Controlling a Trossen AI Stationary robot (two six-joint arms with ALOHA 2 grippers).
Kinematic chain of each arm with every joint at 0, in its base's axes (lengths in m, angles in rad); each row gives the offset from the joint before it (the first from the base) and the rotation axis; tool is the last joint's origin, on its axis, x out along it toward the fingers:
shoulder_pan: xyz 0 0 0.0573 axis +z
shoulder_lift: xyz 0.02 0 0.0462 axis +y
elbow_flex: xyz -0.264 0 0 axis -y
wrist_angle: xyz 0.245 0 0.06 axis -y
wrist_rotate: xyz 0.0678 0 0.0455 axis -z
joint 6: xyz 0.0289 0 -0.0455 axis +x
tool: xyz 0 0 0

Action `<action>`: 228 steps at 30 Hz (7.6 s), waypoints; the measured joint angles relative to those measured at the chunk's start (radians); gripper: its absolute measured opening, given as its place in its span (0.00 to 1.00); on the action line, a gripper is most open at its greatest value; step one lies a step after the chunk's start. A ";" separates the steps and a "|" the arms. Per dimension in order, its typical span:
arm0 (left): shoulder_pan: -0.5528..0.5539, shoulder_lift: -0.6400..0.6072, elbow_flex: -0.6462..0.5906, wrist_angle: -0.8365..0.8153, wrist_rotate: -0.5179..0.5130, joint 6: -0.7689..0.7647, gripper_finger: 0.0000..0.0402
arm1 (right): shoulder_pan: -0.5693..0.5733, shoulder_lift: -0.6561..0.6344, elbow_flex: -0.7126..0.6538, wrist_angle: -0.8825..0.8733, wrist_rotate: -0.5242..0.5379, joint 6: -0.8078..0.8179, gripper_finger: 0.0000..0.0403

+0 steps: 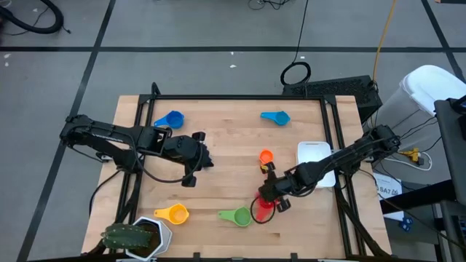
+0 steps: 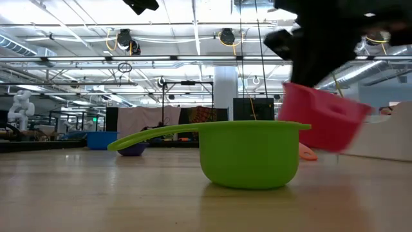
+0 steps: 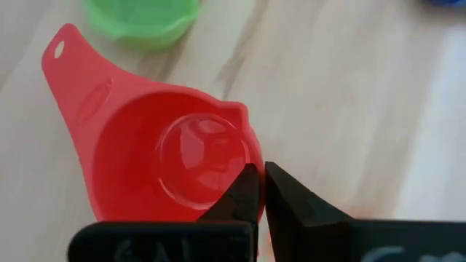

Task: Nest measuring cups in basket
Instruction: Move the red measuring cup to the center of the table, then stack the blue measuring cup on top of the red measuring cup

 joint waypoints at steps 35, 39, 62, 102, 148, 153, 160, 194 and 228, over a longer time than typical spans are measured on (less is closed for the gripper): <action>-0.013 0.000 0.000 -0.003 0.002 -0.019 0.02 | -0.370 0.301 0.243 0.125 -0.081 -0.452 0.00; -0.013 0.000 0.000 -0.001 0.002 -0.019 0.02 | -0.393 0.301 0.243 0.130 -0.082 -0.448 0.02; 0.002 0.000 0.000 -0.194 -0.159 -0.046 0.02 | -0.362 0.203 0.241 0.143 0.075 -0.398 0.52; 0.407 0.000 -0.330 -0.318 -0.221 -0.292 0.64 | -0.088 -0.133 -0.068 -0.145 0.081 0.107 0.52; 0.530 0.157 -0.390 -0.185 -0.491 -0.264 0.60 | -0.055 -0.360 -0.202 -0.034 0.077 0.263 0.52; 0.555 0.157 -0.437 -0.150 -0.445 -0.263 0.60 | -0.042 -0.360 -0.202 -0.034 0.076 0.270 0.52; 0.580 0.157 -0.513 -0.053 -0.443 -0.256 0.60 | -0.029 -0.360 -0.202 -0.034 0.076 0.275 0.52; 0.529 0.157 -0.527 -0.017 -0.620 -0.195 0.60 | -0.030 -0.359 -0.202 -0.034 0.076 0.285 0.52; 0.645 0.156 -0.526 0.136 -0.502 -0.072 0.60 | -0.010 -0.359 -0.348 0.057 0.071 0.348 0.52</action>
